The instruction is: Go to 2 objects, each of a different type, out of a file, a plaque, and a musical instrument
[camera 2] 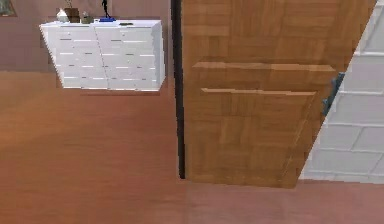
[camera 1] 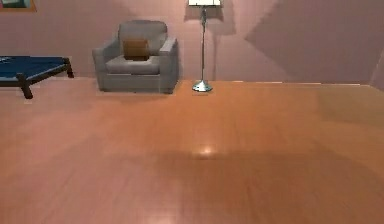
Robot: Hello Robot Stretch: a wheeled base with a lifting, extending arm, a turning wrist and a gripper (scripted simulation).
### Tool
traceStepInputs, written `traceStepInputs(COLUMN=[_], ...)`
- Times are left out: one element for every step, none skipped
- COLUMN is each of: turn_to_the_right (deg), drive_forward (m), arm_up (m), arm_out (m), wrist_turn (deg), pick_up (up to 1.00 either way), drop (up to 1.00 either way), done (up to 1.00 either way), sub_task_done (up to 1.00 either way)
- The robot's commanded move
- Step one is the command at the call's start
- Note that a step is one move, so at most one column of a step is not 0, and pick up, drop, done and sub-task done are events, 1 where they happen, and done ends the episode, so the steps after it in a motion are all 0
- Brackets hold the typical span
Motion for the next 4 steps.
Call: traceStepInputs(turn_to_the_right=[0.0,-36.0,0.0,-45.0], drive_forward=[0.30,0.00,0.50,0.00], arm_up=[0.00,0.00,0.00,0.00], arm_out=[0.00,0.00,0.00,0.00], wrist_turn=[0.0,0.0,0.0,0.0], pick_up=[0.00,0.00,0.00,0.00], drop=[0.00,0.00,0.00,0.00], done=[0.00,0.00,0.00,0.00], sub_task_done=[0.00,0.00,0.00,0.00])
